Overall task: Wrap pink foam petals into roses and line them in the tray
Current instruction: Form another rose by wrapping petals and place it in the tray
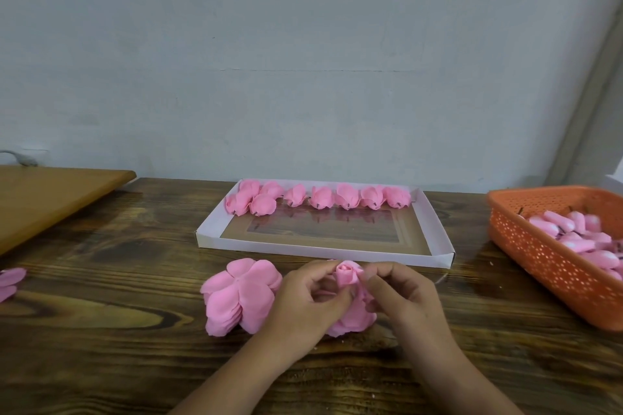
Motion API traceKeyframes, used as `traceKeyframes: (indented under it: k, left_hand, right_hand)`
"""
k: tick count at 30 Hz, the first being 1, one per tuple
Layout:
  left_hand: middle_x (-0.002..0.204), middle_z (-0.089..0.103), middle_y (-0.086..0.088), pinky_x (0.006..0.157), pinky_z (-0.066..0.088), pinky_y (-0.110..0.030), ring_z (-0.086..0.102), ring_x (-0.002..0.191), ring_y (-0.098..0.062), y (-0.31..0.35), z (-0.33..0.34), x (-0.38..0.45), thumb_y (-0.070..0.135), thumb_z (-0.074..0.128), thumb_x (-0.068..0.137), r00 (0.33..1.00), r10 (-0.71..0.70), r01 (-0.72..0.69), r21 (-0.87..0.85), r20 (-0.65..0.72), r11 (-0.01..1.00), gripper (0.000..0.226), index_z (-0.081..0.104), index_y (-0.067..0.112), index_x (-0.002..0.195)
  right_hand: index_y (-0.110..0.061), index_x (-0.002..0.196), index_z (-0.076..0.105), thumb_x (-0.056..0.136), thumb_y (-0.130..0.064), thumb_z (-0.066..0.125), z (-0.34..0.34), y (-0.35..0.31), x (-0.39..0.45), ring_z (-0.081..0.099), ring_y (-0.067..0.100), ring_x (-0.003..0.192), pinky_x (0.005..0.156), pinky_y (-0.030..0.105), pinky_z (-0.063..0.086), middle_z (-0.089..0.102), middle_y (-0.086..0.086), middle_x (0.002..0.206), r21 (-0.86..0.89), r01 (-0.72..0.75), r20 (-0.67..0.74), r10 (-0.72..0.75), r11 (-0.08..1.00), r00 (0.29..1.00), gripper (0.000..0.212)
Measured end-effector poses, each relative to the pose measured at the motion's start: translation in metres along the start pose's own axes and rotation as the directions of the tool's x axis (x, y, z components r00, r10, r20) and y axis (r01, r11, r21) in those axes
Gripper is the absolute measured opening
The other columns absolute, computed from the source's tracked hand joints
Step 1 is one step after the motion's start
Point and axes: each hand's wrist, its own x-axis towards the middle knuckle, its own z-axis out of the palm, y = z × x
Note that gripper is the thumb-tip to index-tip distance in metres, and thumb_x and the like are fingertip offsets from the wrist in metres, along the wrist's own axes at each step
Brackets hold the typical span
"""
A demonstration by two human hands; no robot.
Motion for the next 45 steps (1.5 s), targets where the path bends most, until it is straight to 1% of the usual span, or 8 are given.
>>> traceKeyframes:
  k: [5,8,15,22,31,37,41,45]
  left_hand:
    - [0.103,0.076,0.015,0.082,0.058,-0.021,0.07,0.099,-0.004,0.005,0.001,0.001,0.045,0.064,0.084,1.0,0.02,-0.02,0.013,-0.001,1.0,0.022,0.074,0.05,0.103]
    - [0.105,0.074,0.019,0.084,0.059,-0.023,0.069,0.101,-0.002,0.004,0.001,0.001,0.05,0.064,0.082,1.0,0.03,-0.03,0.034,0.006,0.999,0.023,0.071,0.058,0.103]
    - [0.108,0.075,0.021,0.085,0.055,-0.017,0.068,0.105,-0.001,0.008,-0.001,0.001,0.047,0.065,0.087,0.999,0.041,-0.041,0.014,0.002,0.999,0.022,0.072,0.053,0.108]
    - [0.103,0.077,0.006,0.089,0.058,-0.035,0.072,0.101,-0.017,0.009,-0.003,0.001,0.042,0.067,0.09,1.0,0.028,-0.027,-0.035,0.013,0.999,0.019,0.076,0.039,0.107]
    - [0.118,0.071,0.005,0.099,0.053,-0.049,0.066,0.115,-0.021,0.016,-0.003,-0.002,0.046,0.065,0.089,0.997,-0.015,0.018,-0.042,0.077,0.999,0.031,0.074,0.033,0.116]
    - [0.125,0.067,-0.005,0.092,0.057,-0.034,0.066,0.116,-0.019,0.027,-0.004,-0.007,0.07,0.081,0.063,0.969,-0.112,0.152,-0.174,0.222,0.973,0.072,0.065,0.04,0.126]
    - [0.127,0.067,-0.005,0.093,0.056,-0.029,0.066,0.117,-0.015,0.032,-0.005,-0.008,0.067,0.086,0.056,0.965,-0.053,0.116,-0.236,0.257,0.965,0.069,0.071,0.042,0.118]
    - [0.125,0.07,0.001,0.092,0.056,-0.032,0.066,0.118,-0.02,0.032,0.0,-0.009,0.055,0.091,0.058,0.974,-0.021,0.104,-0.359,0.227,0.928,0.059,0.077,0.025,0.107]
  right_hand:
    - [-0.018,0.086,0.081,0.093,-0.002,0.051,-0.002,0.0,0.001,0.068,0.02,0.079,0.07,0.033,0.057,0.076,0.007,0.09,0.09,-0.122,0.018,0.121,0.988,0.992,0.034]
    - [-0.018,0.088,0.079,0.089,-0.004,0.063,-0.003,-0.001,0.001,0.071,0.03,0.091,0.083,0.048,0.057,0.077,0.009,0.094,0.093,-0.124,0.025,0.123,0.988,0.992,0.022]
    - [-0.023,0.097,0.074,0.087,-0.005,0.068,-0.005,0.004,0.004,0.068,0.035,0.096,0.081,0.047,0.052,0.075,0.008,0.103,0.197,-0.192,0.029,0.19,0.961,0.981,0.021]
    - [0.004,0.115,0.064,0.078,-0.008,0.07,-0.006,0.003,0.005,0.072,0.027,0.091,0.075,0.031,0.061,0.07,0.024,0.114,0.522,-0.398,0.281,0.289,0.754,0.915,0.039]
    - [0.003,0.114,0.068,0.084,-0.004,0.072,-0.007,-0.003,0.005,0.069,0.018,0.085,0.074,0.022,0.06,0.067,0.02,0.109,0.603,-0.473,0.393,0.277,0.643,0.877,0.03]
    - [0.006,0.117,0.066,0.078,-0.01,0.075,-0.001,-0.008,0.0,0.059,0.033,0.1,0.091,0.032,0.054,0.06,0.028,0.115,0.615,-0.587,0.534,0.27,0.527,0.802,0.043]
    - [0.006,0.114,0.068,0.076,-0.008,0.077,0.009,-0.006,-0.004,0.06,0.027,0.104,0.094,0.03,0.049,0.062,0.026,0.121,0.599,-0.625,0.584,0.261,0.5,0.769,0.041]
    - [0.006,0.113,0.069,0.063,-0.004,0.086,0.016,-0.005,-0.008,0.069,0.029,0.106,0.092,0.034,0.055,0.065,0.026,0.118,0.632,-0.565,0.516,0.257,0.53,0.817,0.054]
